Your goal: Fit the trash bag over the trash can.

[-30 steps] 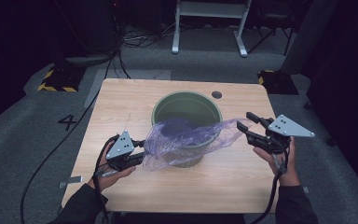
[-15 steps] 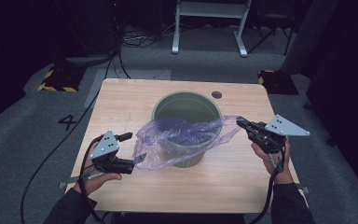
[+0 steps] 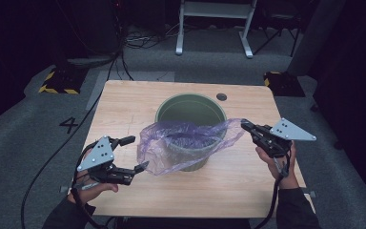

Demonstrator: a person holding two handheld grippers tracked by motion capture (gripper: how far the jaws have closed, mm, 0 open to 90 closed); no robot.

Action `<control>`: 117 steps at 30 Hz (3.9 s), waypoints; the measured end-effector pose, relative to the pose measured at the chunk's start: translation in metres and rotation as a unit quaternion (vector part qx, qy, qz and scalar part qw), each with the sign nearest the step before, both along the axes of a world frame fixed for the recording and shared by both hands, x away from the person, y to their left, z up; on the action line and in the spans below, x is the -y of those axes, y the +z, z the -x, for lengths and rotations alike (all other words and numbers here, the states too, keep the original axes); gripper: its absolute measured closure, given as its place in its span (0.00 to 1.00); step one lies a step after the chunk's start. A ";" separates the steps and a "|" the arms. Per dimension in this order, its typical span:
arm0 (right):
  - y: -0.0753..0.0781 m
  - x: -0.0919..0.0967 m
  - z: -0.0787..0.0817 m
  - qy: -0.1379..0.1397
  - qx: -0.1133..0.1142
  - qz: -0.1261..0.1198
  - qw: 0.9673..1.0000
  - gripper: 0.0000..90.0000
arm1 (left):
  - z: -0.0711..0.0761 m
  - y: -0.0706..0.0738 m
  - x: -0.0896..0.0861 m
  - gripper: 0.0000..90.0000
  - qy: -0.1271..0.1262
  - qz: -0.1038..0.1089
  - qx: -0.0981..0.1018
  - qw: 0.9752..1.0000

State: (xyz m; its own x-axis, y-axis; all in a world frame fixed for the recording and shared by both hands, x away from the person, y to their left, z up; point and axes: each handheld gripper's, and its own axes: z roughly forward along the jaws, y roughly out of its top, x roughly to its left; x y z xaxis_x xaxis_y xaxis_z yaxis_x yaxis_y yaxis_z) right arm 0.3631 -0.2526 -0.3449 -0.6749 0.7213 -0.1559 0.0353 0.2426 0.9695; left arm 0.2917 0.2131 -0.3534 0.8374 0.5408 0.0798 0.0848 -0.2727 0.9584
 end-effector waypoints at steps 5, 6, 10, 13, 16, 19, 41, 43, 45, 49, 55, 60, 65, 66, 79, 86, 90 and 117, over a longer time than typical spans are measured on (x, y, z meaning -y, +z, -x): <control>0.000 0.001 0.001 -0.006 0.000 0.000 1.000 1.00 | 0.009 0.009 -0.005 0.17 -0.001 -0.002 0.006 1.000; 0.000 0.002 0.001 -0.009 0.002 -0.001 1.000 1.00 | 0.010 0.010 -0.006 0.17 -0.002 -0.007 0.008 1.000; 0.001 0.003 0.002 -0.012 0.002 -0.004 1.000 1.00 | 0.014 0.012 -0.014 0.17 0.002 -0.015 0.007 1.000; 0.002 0.002 0.002 -0.010 0.003 -0.007 1.000 1.00 | 0.016 0.012 -0.021 0.17 0.001 -0.008 0.002 1.000; 0.002 0.001 0.002 -0.010 0.004 -0.007 1.000 1.00 | 0.018 0.013 -0.024 0.17 -0.006 -0.014 0.000 1.000; 0.004 0.000 0.003 -0.012 0.008 -0.007 1.000 1.00 | 0.019 0.013 -0.026 0.17 0.001 -0.020 -0.001 1.000; 0.007 -0.006 0.001 -0.006 0.013 0.002 1.000 0.99 | -0.037 0.044 0.028 0.28 0.034 -0.039 0.004 0.999; 0.006 -0.006 0.000 -0.007 0.013 0.000 1.000 0.99 | -0.047 0.044 0.031 0.40 0.041 -0.052 0.007 0.998; 0.006 -0.006 0.000 -0.009 0.012 -0.001 1.000 0.99 | -0.056 0.044 0.032 0.54 0.038 -0.066 0.007 0.997; 0.006 -0.006 -0.004 -0.013 0.011 0.002 1.000 0.99 | -0.073 0.040 0.033 0.72 0.061 -0.084 0.006 0.995; -0.002 -0.008 -0.017 -0.021 -0.008 0.001 1.000 0.98 | -0.098 0.030 0.030 0.87 0.072 -0.063 -0.008 0.995; -0.014 -0.011 -0.031 -0.033 -0.029 0.002 0.999 0.98 | -0.120 0.014 0.033 0.89 0.088 -0.055 -0.032 0.994; -0.023 -0.014 -0.044 -0.035 -0.053 0.000 0.998 0.98 | -0.140 0.003 0.034 0.89 0.104 -0.035 -0.054 0.992; -0.025 -0.015 -0.047 -0.035 -0.059 0.002 0.998 0.98 | -0.143 0.001 0.034 0.89 0.107 -0.032 -0.057 0.992; -0.043 -0.024 -0.078 -0.047 -0.109 0.016 0.993 0.98 | -0.181 -0.030 0.035 0.91 0.134 -0.020 -0.110 0.985; -0.050 -0.030 -0.093 -0.051 -0.144 0.019 0.988 0.98 | -0.196 -0.048 0.033 0.90 0.140 -0.014 -0.146 0.979; -0.057 -0.032 -0.099 -0.049 -0.166 0.022 0.985 0.98 | -0.202 -0.059 0.033 0.89 0.142 -0.018 -0.173 0.974; -0.063 -0.001 -0.068 -0.043 -0.139 0.034 0.989 0.53 | -0.141 -0.056 -0.012 0.32 0.096 -0.031 -0.131 0.986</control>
State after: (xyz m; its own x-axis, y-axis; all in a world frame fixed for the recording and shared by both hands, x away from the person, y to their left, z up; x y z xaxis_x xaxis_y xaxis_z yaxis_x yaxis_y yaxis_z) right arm 0.4313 -0.2512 -0.4084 -0.6354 0.7718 -0.0241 0.3210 0.2924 0.9008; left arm 0.4324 0.2251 -0.4092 0.7169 0.6917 -0.0873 0.3820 -0.2849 0.8792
